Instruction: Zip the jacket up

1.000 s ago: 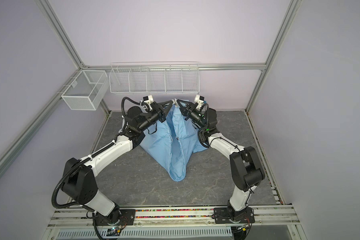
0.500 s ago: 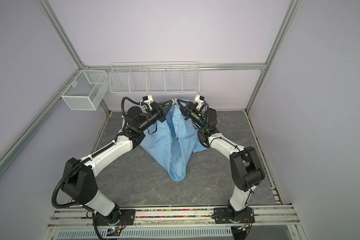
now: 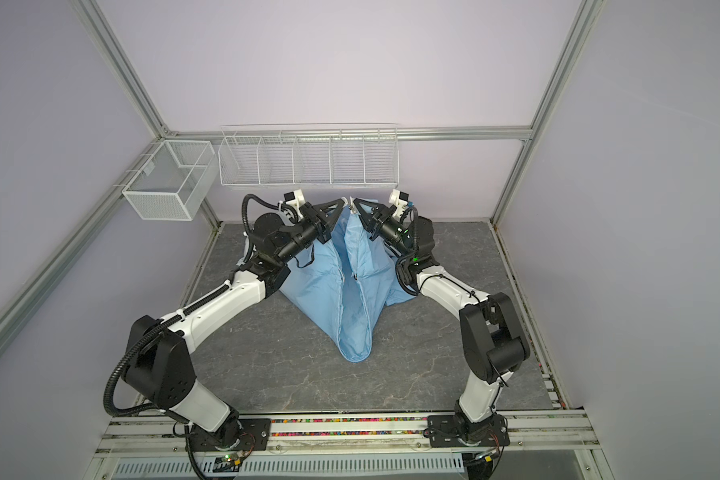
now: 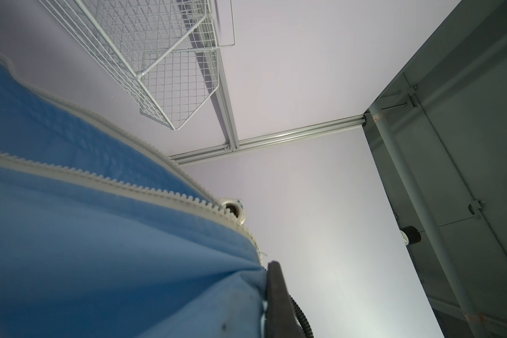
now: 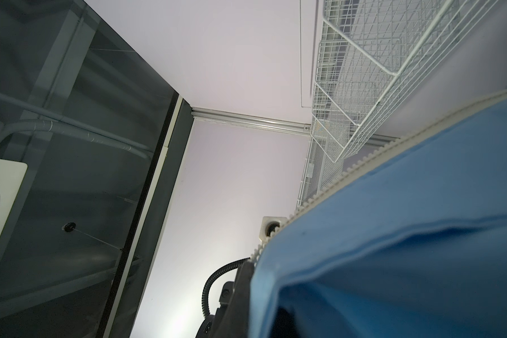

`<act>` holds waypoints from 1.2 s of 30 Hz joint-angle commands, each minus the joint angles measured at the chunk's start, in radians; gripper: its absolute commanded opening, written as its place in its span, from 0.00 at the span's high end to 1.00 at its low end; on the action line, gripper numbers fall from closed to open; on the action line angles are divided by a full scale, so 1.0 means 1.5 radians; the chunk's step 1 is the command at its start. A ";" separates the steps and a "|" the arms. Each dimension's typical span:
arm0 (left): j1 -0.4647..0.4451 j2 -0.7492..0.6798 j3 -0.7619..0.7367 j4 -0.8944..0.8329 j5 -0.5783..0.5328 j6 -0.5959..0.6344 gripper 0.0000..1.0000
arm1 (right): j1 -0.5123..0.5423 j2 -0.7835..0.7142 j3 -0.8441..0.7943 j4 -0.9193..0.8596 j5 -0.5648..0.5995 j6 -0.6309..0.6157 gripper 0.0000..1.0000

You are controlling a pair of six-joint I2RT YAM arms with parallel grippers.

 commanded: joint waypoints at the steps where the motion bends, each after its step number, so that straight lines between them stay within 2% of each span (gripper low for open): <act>1: -0.002 0.008 -0.004 0.035 0.007 0.005 1.00 | 0.003 -0.003 0.018 0.048 0.009 0.027 0.93; 28: -0.010 0.002 -0.005 0.026 0.035 0.009 1.00 | 0.002 -0.001 0.019 0.026 0.024 0.021 0.93; 36: -0.010 -0.002 0.003 0.017 0.037 0.003 1.00 | 0.000 -0.002 0.028 0.008 0.007 -0.008 0.93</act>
